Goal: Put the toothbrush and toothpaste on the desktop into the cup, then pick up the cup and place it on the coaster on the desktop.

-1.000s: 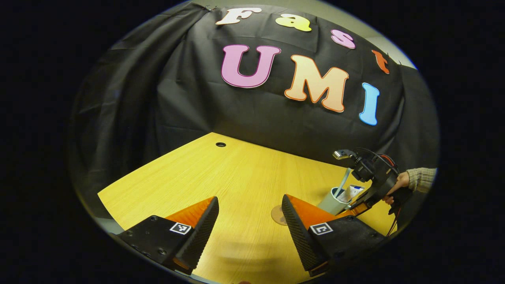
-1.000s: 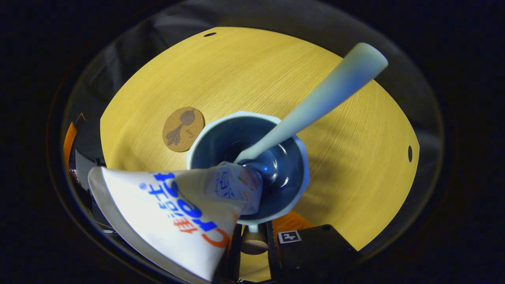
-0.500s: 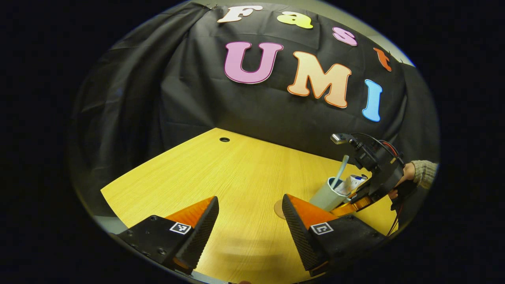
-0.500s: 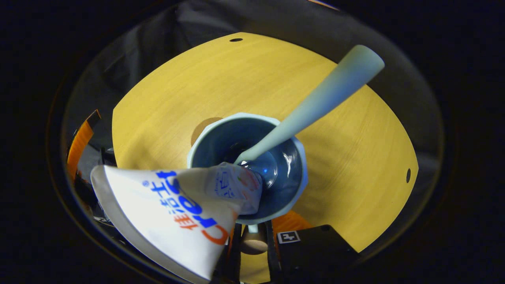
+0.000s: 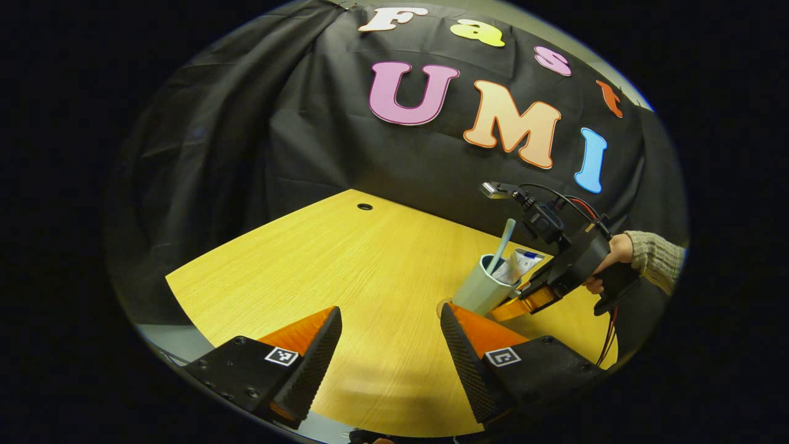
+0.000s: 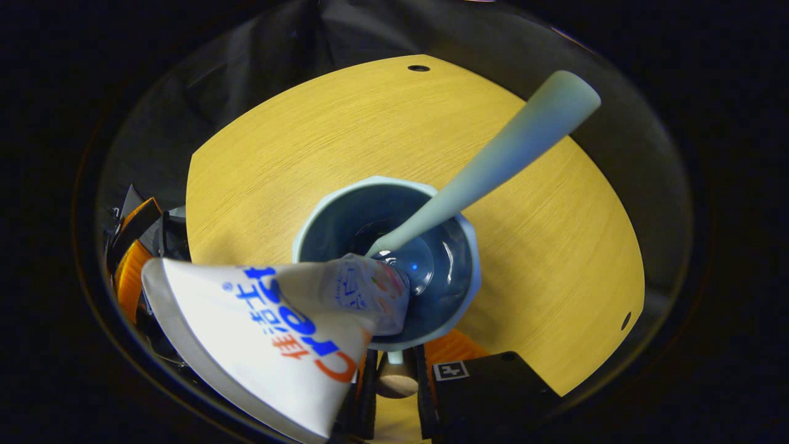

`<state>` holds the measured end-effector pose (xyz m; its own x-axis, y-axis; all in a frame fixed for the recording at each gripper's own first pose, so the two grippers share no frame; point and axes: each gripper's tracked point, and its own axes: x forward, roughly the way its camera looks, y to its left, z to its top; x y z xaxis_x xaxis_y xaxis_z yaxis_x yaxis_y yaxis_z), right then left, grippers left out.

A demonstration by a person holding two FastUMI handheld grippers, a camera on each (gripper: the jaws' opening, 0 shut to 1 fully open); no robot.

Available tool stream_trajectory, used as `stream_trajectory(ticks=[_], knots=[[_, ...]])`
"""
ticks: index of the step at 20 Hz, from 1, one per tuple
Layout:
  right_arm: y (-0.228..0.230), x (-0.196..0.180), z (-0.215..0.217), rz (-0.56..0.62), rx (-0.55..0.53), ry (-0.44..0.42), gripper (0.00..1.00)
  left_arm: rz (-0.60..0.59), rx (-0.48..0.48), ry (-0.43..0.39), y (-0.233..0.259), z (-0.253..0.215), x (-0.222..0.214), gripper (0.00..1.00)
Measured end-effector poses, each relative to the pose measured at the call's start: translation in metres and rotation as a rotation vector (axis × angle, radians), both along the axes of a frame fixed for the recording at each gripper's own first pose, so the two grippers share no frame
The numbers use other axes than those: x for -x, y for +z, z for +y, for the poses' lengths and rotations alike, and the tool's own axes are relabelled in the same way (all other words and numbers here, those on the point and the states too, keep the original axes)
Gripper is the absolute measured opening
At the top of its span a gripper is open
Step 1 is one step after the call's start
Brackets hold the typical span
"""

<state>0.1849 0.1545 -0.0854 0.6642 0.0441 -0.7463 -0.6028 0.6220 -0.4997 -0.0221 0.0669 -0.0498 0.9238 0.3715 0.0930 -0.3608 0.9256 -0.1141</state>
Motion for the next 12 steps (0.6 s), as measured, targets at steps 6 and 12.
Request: stream_trajectory(ticks=[6, 12], knots=[[-0.016, -0.009, 0.009, 0.036, 0.03, 0.001, 0.31, 0.007, 0.033, 0.052, -0.01, 0.021, 0.012, 0.94], [-0.019, -0.014, 0.007, 0.049, 0.027, -0.018, 0.31, 0.006, 0.051, 0.054, -0.009, 0.026, 0.009, 0.94]])
